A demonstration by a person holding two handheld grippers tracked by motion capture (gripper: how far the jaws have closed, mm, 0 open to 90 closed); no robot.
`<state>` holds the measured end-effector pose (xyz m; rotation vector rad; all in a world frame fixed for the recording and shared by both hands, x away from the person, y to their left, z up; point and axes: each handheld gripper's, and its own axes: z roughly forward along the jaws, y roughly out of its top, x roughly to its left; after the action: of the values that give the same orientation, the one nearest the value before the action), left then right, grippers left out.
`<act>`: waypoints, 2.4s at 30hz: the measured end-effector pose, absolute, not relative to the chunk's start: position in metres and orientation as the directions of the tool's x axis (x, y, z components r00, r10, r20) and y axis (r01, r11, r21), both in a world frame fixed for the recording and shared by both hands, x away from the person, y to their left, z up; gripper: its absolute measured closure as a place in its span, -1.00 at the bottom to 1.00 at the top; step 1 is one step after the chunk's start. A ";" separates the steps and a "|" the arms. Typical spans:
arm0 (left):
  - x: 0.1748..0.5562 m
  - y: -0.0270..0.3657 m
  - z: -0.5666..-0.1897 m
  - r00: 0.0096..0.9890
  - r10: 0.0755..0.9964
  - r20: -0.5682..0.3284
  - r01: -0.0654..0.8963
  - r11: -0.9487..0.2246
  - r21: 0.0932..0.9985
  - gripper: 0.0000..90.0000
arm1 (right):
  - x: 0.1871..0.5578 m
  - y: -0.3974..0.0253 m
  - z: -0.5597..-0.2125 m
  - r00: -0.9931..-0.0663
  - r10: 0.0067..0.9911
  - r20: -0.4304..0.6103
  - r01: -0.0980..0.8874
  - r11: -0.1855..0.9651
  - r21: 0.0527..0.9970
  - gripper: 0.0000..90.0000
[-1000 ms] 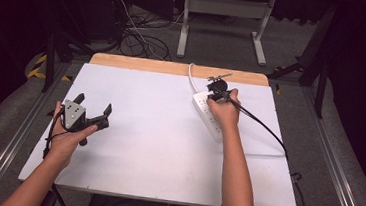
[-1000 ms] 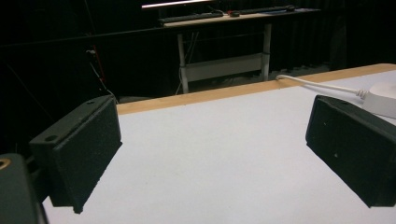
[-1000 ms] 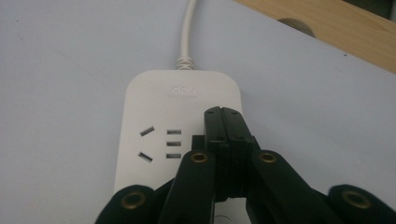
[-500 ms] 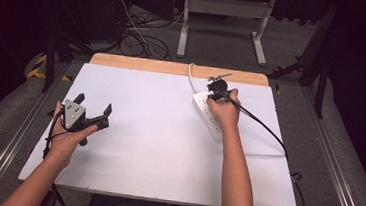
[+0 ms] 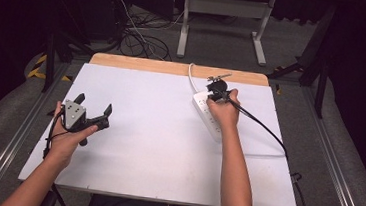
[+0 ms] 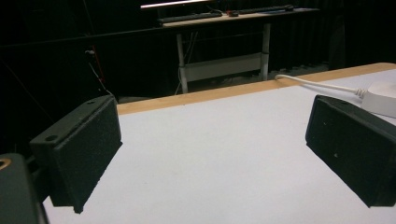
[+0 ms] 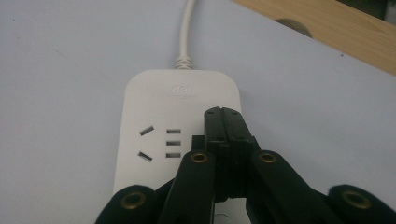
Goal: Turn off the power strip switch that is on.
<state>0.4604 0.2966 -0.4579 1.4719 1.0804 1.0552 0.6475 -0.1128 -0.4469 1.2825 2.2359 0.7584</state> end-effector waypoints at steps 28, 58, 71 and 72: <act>0.458 0.300 -0.457 0.206 0.975 0.080 0.108 -0.104 0.989 -0.91 | 0.592 -0.165 -0.389 -0.566 0.824 0.000 0.409 0.281 0.868 1.00; 0.457 0.300 -0.454 0.201 0.976 0.081 0.093 -0.101 0.991 -0.90 | 0.445 -0.253 -0.415 -0.550 0.834 0.051 0.028 -0.042 0.999 1.00; 0.458 0.299 -0.454 0.204 0.976 0.083 0.092 -0.103 0.990 -0.90 | 0.457 -0.249 -0.431 -0.469 0.881 0.064 0.040 -0.051 0.998 -0.39; 0.458 0.299 -0.454 0.204 0.976 0.082 0.092 -0.102 0.991 -0.90 | 0.459 -0.248 -0.432 -0.463 0.883 0.074 0.058 -0.053 0.997 -0.55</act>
<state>0.4577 0.2994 -0.4540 1.4402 1.0853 1.0743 0.4587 -0.2485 -0.4315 1.0229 1.5618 1.5892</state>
